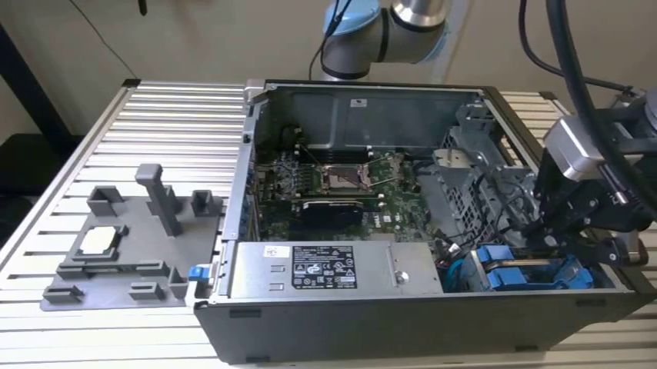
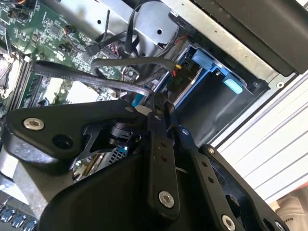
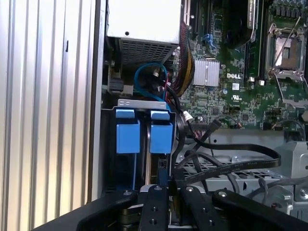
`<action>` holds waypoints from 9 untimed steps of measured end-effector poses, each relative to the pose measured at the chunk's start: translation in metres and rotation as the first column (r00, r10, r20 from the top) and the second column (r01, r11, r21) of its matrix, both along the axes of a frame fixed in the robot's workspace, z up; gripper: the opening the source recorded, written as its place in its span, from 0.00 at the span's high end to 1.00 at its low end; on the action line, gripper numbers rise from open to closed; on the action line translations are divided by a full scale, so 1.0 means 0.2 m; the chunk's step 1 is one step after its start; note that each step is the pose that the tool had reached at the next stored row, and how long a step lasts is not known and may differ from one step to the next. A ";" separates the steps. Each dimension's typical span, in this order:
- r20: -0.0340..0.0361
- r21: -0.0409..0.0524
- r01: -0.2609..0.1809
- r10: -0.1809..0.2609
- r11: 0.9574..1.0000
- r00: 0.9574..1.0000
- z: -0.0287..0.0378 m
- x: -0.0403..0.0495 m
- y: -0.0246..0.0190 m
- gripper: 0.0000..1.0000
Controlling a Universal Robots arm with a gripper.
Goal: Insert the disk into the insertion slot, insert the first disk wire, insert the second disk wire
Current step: 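Insert the second disk wire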
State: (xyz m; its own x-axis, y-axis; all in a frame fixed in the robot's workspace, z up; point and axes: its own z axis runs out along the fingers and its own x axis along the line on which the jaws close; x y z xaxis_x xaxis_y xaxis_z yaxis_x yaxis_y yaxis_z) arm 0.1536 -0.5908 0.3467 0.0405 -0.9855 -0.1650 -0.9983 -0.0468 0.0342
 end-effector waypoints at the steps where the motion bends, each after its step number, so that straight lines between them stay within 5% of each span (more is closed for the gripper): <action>1: 0.000 0.000 0.001 -0.001 1.000 1.000 -0.004 0.000 0.000 0.84; 9: 0.000 0.000 0.024 -0.024 1.000 1.000 -0.029 0.002 0.000 0.84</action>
State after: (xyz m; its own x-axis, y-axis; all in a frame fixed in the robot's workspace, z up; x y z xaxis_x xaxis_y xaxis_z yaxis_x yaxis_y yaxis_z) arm 0.1540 -0.5908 0.3409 0.0167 -0.9862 -0.1649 -0.9992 -0.0227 0.0342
